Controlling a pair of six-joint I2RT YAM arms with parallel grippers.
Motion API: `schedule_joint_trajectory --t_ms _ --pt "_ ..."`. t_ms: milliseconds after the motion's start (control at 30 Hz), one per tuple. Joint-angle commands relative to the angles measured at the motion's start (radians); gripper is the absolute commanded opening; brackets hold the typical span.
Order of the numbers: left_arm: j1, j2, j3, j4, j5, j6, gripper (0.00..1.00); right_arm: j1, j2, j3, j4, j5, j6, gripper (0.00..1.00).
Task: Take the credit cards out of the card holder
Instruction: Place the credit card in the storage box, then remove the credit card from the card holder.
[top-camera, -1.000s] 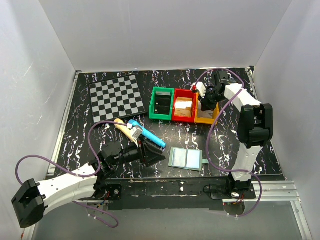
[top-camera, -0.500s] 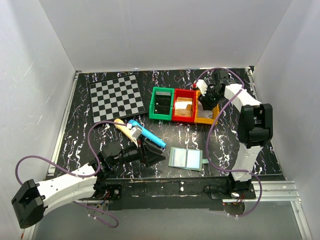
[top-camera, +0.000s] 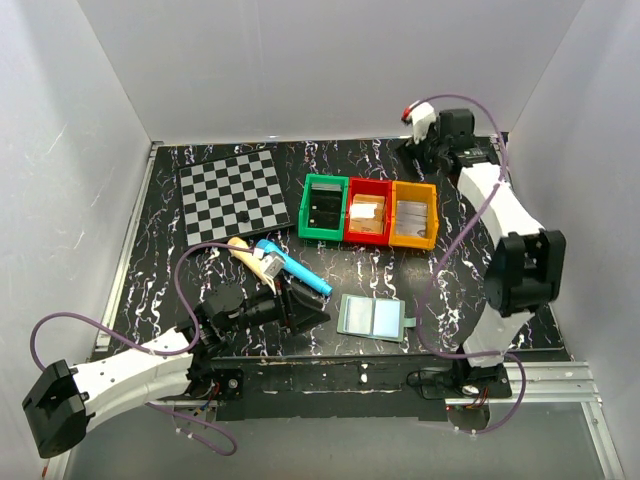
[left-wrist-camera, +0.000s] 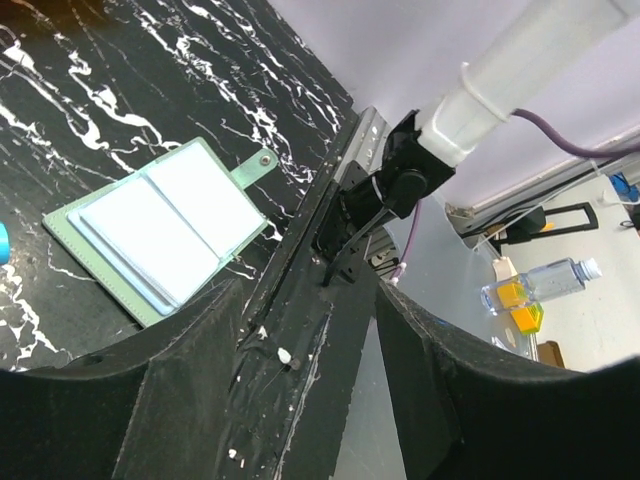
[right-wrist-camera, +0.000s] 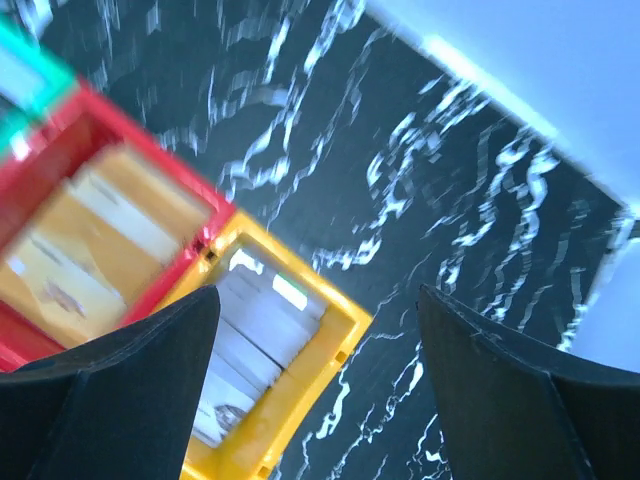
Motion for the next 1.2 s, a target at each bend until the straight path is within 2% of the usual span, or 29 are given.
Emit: schedule_joint_trajectory --t_ms 0,67,133,233,300,333,400,433,533,600,667,733,800,967,1167 --pt "0.005 -0.023 0.013 -0.062 -0.059 -0.006 0.56 0.079 -0.234 -0.002 0.202 0.186 0.296 0.89" --pt "0.005 -0.040 0.016 -0.071 -0.095 -0.013 0.57 0.105 -0.327 -0.074 0.224 0.178 0.475 0.90" --pt "0.005 -0.052 0.015 -0.077 -0.130 -0.036 0.59 0.102 -0.422 -0.148 0.195 0.040 0.732 0.90" --pt "0.005 -0.040 0.024 -0.132 -0.211 -0.082 0.61 0.071 -0.520 -0.264 0.127 -0.182 0.965 0.91" --pt "0.005 -0.011 0.042 -0.189 -0.249 -0.092 0.61 0.067 -0.584 -0.440 0.307 -0.400 1.072 0.91" --pt "0.005 0.003 0.058 -0.215 -0.251 -0.086 0.61 0.076 -0.612 -0.499 0.310 -0.393 1.134 0.91" --pt "0.005 0.031 0.085 -0.252 -0.244 -0.079 0.61 0.114 -0.681 -0.551 0.191 -0.306 1.127 0.92" --pt "0.005 0.048 0.098 -0.263 -0.240 -0.087 0.61 0.152 -0.730 -0.574 0.119 -0.209 1.087 0.92" --pt "0.005 0.083 0.116 -0.255 -0.228 -0.107 0.61 0.313 -0.847 -0.604 -0.103 0.203 1.045 0.92" --pt "0.005 0.108 0.116 -0.232 -0.231 -0.127 0.60 0.439 -0.888 -0.599 -0.326 0.527 1.125 0.92" --pt "0.005 0.141 0.121 -0.220 -0.234 -0.147 0.60 0.502 -0.922 -0.626 -0.461 0.668 1.221 0.93" --pt "0.005 0.169 0.125 -0.212 -0.236 -0.162 0.59 0.518 -0.973 -0.686 -0.523 0.678 1.284 0.93" --pt "0.005 0.196 0.130 -0.201 -0.228 -0.187 0.59 0.518 -1.019 -0.751 -0.522 0.623 1.329 0.93" --pt "-0.007 0.282 0.159 -0.186 -0.182 -0.214 0.56 0.531 -1.007 -0.870 -0.571 0.512 1.424 0.92" --pt "-0.065 0.344 0.182 -0.149 -0.188 -0.214 0.55 0.547 -1.031 -0.982 -0.496 0.449 1.453 0.80"
